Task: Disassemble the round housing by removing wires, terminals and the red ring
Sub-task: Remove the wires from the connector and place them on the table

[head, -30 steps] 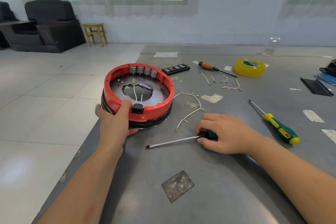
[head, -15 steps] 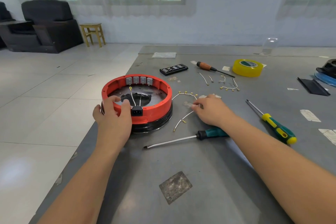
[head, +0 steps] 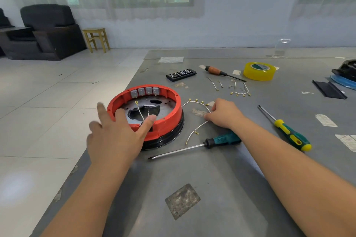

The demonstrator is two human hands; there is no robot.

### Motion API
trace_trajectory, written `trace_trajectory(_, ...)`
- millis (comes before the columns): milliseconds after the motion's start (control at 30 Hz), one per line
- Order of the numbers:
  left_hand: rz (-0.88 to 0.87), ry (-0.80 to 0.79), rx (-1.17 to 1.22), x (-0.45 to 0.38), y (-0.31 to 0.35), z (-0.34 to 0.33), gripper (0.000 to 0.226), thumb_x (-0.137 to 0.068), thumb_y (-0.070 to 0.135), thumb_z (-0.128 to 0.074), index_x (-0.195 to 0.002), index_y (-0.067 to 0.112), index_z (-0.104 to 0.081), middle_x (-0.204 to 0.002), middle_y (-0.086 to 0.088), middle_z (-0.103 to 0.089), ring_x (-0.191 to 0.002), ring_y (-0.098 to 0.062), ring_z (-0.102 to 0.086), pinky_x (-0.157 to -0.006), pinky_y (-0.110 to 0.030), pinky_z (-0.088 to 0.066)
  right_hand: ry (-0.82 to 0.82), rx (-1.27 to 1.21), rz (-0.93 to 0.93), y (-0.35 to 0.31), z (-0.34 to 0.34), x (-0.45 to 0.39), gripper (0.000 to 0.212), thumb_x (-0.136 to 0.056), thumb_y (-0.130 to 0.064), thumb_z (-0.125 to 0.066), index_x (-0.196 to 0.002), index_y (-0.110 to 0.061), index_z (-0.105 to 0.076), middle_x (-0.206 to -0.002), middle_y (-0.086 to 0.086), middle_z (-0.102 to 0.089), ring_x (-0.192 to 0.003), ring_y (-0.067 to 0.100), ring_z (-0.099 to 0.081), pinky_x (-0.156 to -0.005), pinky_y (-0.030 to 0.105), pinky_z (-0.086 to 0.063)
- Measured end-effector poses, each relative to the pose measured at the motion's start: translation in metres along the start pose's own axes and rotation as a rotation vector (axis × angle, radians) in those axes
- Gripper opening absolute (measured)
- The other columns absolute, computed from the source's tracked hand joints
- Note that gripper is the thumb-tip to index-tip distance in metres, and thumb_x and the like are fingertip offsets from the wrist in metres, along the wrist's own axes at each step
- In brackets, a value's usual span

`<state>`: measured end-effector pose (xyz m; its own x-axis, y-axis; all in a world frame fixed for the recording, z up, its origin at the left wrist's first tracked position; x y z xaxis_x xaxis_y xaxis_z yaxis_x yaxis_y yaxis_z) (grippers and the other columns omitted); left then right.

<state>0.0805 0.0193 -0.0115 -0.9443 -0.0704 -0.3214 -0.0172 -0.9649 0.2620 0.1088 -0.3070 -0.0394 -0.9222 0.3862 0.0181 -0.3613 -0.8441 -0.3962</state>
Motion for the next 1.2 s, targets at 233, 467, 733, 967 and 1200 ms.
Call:
trace_trajectory(233,-0.487,0.138,-0.010,0.014,0.073,-0.018,0.034,-0.097,0.050,-0.057,-0.112,0.023,-0.070,-0.115,-0.001,-0.071,-0.115,-0.027,-0.059,-0.098,-0.044,-0.037,-0.071,0.086,-0.062,-0.008,0.001,-0.007,0.019,-0.096,-0.030,-0.057,-0.097,-0.012,-0.051,-0.103,0.013,-0.058,-0.100,0.034,-0.059,-0.077,0.033,-0.047)
trace_trajectory(467,-0.433,0.153,0.002,0.009,0.071,-0.025,0.028,-0.097,0.045,-0.063,-0.109,0.020,-0.067,-0.098,0.001,-0.072,-0.097,-0.026,-0.065,-0.087,-0.042,-0.039,-0.067,-0.055,-0.146,0.015,0.007,-0.012,0.020,-0.095,-0.029,-0.059,-0.093,-0.009,-0.064,-0.095,0.013,-0.067,-0.087,0.031,-0.062,-0.063,0.029,-0.046)
trace_trajectory(733,-0.424,0.239,0.073,0.013,0.066,-0.016,0.027,-0.099,0.039,-0.060,-0.109,0.015,-0.068,-0.095,-0.003,-0.072,-0.092,-0.030,-0.065,-0.083,-0.044,-0.040,0.090,-0.583,-0.275,0.070,0.018,-0.008,0.020,-0.094,-0.032,-0.070,-0.090,-0.012,-0.068,-0.063,0.005,-0.064,-0.055,0.018,-0.054,-0.058,0.033,-0.050)
trace_trajectory(967,-0.454,0.288,0.099,0.015,0.064,-0.016,0.029,-0.097,0.039,-0.062,-0.111,0.015,-0.070,-0.097,-0.003,-0.073,-0.093,-0.029,-0.066,-0.083,-0.043,-0.037,0.240,-0.795,-0.249,0.081,0.017,-0.002,0.023,-0.093,-0.038,-0.072,-0.087,-0.017,-0.066,-0.070,0.003,-0.065,-0.059,0.014,-0.057,-0.061,0.034,-0.052)
trace_trajectory(1200,-0.452,0.140,0.001,0.017,0.071,-0.025,0.030,-0.098,0.047,-0.059,-0.115,0.023,-0.067,-0.101,0.004,-0.072,-0.099,-0.023,-0.065,-0.089,-0.041,-0.040,0.260,-1.267,-0.277,0.075,0.021,0.000,0.016,-0.095,-0.029,-0.073,-0.091,-0.015,-0.065,-0.061,-0.001,-0.059,-0.054,0.011,-0.051,-0.048,0.022,-0.045)
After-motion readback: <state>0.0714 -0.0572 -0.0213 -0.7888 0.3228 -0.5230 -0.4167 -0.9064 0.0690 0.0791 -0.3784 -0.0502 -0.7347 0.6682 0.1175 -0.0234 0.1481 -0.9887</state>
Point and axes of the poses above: each hand's wrist, its own x-axis away from the middle knuckle, its own z-axis out of the back of the hand, y = z × x, the point moved 5 cm from there along -x, towards the middle knuckle
